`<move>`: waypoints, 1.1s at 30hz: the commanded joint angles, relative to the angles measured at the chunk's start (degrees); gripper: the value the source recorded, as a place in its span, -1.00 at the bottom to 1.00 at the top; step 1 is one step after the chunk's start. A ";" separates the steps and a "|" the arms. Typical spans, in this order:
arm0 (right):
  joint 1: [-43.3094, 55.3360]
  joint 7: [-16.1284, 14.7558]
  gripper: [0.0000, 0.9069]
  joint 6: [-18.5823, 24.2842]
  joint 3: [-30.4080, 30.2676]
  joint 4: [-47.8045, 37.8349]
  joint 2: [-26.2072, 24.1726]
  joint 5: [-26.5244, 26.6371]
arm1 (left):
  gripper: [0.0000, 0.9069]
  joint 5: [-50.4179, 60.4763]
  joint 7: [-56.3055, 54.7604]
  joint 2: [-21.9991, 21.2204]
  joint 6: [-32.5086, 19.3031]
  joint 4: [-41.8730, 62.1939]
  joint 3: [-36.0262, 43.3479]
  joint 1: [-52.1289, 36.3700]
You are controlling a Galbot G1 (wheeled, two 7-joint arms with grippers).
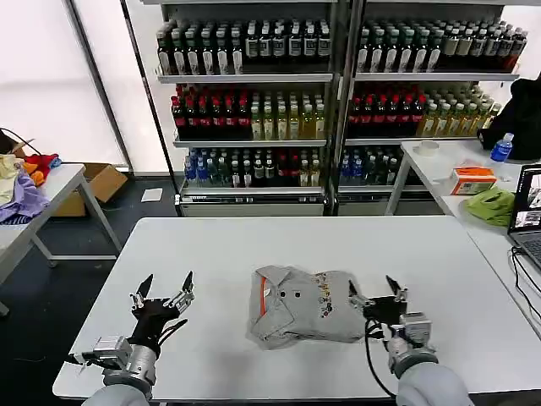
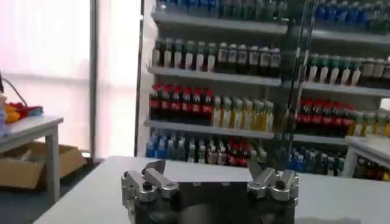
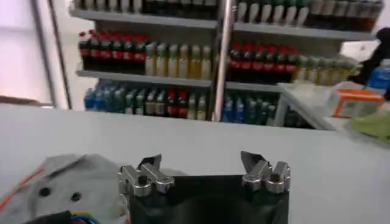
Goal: Fold and organize the clothes.
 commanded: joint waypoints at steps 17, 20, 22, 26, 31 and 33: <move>-6.73 0.62 1.00 2.12 13.84 4.14 3.39 -2.22 | 1.00 2.88 0.21 0.09 -3.24 -1.08 0.34 0.54; -7.17 0.60 1.00 2.21 13.98 4.34 3.41 -2.40 | 1.00 5.03 1.13 -0.04 -3.21 -1.11 0.43 0.24; -7.40 0.60 1.00 2.20 14.02 4.39 3.40 -2.60 | 1.00 5.19 1.18 -0.05 -3.05 -1.16 0.53 -0.05; -7.74 0.52 1.00 2.18 13.94 4.48 3.26 -2.85 | 1.00 4.94 1.15 0.02 -2.84 -1.25 0.43 -0.27; -7.32 0.53 1.00 2.02 13.77 4.41 2.98 -2.81 | 1.00 4.27 1.28 -0.04 -3.00 -1.25 0.17 -0.12; -7.22 0.53 1.00 1.87 13.75 4.54 2.89 -2.77 | 1.00 4.21 1.41 -0.13 -3.08 -1.20 0.07 -0.01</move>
